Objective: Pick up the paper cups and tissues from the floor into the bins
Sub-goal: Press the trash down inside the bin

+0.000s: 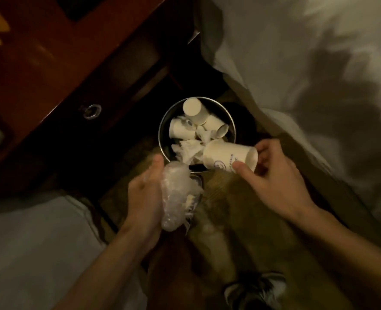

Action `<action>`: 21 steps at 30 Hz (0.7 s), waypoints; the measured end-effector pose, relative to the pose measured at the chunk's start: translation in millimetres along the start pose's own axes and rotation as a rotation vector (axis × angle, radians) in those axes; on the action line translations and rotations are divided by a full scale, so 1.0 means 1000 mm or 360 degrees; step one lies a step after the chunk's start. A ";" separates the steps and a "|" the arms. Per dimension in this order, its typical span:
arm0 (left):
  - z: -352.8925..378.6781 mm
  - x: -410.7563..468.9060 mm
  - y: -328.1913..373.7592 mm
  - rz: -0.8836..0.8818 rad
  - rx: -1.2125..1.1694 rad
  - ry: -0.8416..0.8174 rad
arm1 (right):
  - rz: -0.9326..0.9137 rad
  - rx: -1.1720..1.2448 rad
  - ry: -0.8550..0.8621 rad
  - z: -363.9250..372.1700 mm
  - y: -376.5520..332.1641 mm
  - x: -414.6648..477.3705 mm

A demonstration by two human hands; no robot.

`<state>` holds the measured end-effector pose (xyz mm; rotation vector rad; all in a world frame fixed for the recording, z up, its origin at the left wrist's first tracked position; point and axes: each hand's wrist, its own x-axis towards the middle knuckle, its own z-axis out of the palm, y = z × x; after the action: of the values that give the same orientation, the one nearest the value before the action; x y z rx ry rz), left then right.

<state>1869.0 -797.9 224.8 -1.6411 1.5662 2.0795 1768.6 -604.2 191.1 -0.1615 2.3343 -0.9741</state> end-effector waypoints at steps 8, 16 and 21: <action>-0.052 0.029 -0.001 -0.0341 -0.0086 0.0137 | -0.0218 -0.0519 -0.0070 0.098 -0.025 0.071; -0.067 0.075 0.001 -0.0428 -0.0224 -0.0029 | -0.0107 -0.0657 -0.0247 0.172 -0.026 0.115; -0.071 0.100 -0.004 -0.0340 -0.0308 -0.0243 | 0.0026 -0.0412 -0.0553 0.184 -0.026 0.114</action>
<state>1877.4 -897.4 152.9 -1.5801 1.1225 2.2369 1777.8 -772.1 52.0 -0.3825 2.1233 -0.5780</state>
